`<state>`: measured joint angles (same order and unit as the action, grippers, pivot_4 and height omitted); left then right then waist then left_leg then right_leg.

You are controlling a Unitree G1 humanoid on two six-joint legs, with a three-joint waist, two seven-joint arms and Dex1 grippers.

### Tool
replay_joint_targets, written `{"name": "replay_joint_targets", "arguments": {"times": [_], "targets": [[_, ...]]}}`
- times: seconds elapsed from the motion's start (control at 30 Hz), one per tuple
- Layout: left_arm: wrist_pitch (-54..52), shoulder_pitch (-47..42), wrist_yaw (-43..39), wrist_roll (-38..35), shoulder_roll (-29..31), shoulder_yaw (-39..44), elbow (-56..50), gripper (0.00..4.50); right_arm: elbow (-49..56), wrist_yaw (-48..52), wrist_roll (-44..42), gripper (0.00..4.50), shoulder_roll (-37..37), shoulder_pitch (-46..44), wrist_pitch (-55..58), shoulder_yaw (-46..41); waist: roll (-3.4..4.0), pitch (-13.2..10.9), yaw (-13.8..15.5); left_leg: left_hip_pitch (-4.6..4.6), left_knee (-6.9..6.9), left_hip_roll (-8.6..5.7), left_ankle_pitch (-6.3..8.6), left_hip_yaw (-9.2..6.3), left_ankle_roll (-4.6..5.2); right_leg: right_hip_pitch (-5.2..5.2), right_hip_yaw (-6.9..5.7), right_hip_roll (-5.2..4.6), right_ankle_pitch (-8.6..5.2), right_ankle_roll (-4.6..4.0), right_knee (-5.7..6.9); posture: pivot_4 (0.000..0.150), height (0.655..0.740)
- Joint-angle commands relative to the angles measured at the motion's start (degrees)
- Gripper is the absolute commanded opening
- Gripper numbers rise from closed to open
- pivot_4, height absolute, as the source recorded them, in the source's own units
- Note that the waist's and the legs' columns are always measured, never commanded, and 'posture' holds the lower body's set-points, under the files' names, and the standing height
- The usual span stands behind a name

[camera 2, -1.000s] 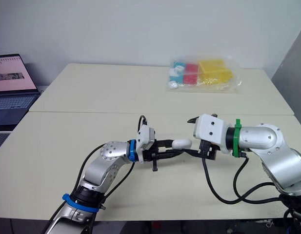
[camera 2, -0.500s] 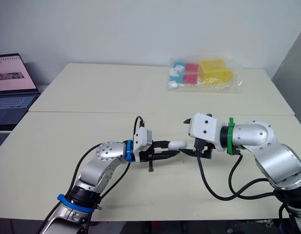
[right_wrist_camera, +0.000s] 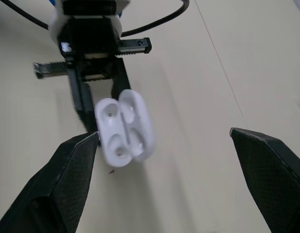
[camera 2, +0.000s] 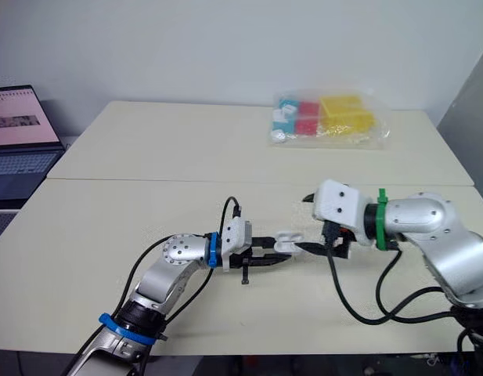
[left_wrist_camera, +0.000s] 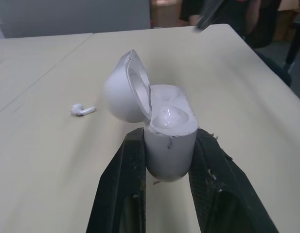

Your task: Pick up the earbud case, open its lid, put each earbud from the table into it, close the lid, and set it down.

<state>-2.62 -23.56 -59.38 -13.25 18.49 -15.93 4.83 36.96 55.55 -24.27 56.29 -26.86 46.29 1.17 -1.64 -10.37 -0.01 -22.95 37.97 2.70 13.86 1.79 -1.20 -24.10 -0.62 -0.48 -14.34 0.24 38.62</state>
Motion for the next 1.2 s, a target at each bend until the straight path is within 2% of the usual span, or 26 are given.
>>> {"name": "replay_joint_targets", "arguments": {"times": [0.03, 0.1, 0.17, 0.23, 0.33, 0.43, 0.6, 0.83, 1.2], "targets": [[1.1, -0.9, 3.2, -0.3, -0.8, 2.8, -1.4, 0.81, 1.4, -0.8, -2.9, 4.50, 1.8, 2.9, 3.0, -7.8, 0.00, 0.0, 0.0, 0.00, 0.00, 0.00, 0.00, 0.00, 0.00, 0.00, 0.00, 0.00, 0.00, 0.00, 0.00, 0.150, 0.7354], [0.7, 0.3, 4.2, -0.2, -0.9, 2.7, -2.5, 0.81, 1.3, -4.2, -3.4, 4.50, 0.1, 8.3, 5.6, -13.2, -0.03, 0.0, 0.1, 0.02, -0.01, 0.00, 0.00, 0.01, 0.00, 0.01, 0.01, 0.00, 0.00, 0.00, 0.00, 0.150, 0.7354], [1.1, 1.6, 4.4, 0.3, -0.5, 2.1, -3.7, 0.81, 0.6, -10.7, 0.3, 4.50, -2.8, 14.4, 6.5, -15.8, -0.05, 0.0, 0.1, 0.00, -0.06, 0.00, 0.00, 0.01, 0.00, 0.05, -0.02, 0.00, 0.00, 0.00, -0.04, 0.150, 0.7354], [0.4, 2.3, 5.4, 0.3, -0.7, 2.1, -4.8, 0.81, -0.8, -20.8, 5.3, 4.50, -8.7, 18.7, 7.3, -17.1, -0.06, 0.0, 0.1, 0.00, -0.08, -0.01, 0.00, 0.03, 0.00, 0.01, 0.02, -0.02, 0.00, 0.01, -0.03, 0.150, 0.7354], [-0.6, 2.6, 6.5, 0.2, -0.9, 2.3, -5.8, 0.81, -1.6, -28.9, 9.7, 4.50, -14.2, 21.3, 6.8, -17.5, -0.01, 0.0, -0.1, 0.02, -0.03, -0.02, 0.00, 0.02, -0.01, -0.05, 0.12, -0.05, 0.01, 0.04, 0.10, 0.150, 0.7354], [-1.4, 2.5, 6.4, -0.2, -0.8, 1.9, -6.9, 0.81, -5.8, -35.2, 9.8, 4.50, -23.4, 22.3, 6.8, -18.5, -0.04, 0.0, -0.2, 0.12, 0.01, 0.01, -0.01, 0.01, -0.01, 0.00, 0.10, 0.01, 0.03, 0.06, 0.15, 0.150, 0.7354], [-1.6, 2.2, 5.8, -0.1, -0.6, 1.6, -6.9, 0.81, -10.5, -38.2, 10.1, 4.50, -28.5, 21.9, 6.3, -17.9, 0.02, 0.1, -0.2, 0.08, -0.02, 0.00, -0.01, 0.04, 0.00, -0.03, 0.07, 0.06, 0.01, 0.03, 0.17, 0.150, 0.7354], [-1.4, 2.1, 5.6, 0.0, -0.7, 1.4, -6.5, 0.81, -14.1, -40.6, 10.1, 4.50, -31.6, 21.0, 5.9, -16.7, 0.02, 0.1, -0.2, 0.03, -0.06, 0.00, -0.01, 0.03, 0.00, -0.03, 0.08, 0.06, 0.01, 0.03, 0.05, 0.150, 0.7354], [-1.0, 2.3, 5.4, 0.5, -0.8, 1.4, -6.3, 0.81, -17.7, -41.3, 10.2, 4.50, -32.6, 21.9, 5.7, -14.5, 0.02, 0.1, -0.3, 0.06, -0.06, 0.00, -0.01, 0.03, 0.00, -0.01, 0.07, 0.06, 0.01, 0.03, 0.05, 0.150, 0.7354]]}}
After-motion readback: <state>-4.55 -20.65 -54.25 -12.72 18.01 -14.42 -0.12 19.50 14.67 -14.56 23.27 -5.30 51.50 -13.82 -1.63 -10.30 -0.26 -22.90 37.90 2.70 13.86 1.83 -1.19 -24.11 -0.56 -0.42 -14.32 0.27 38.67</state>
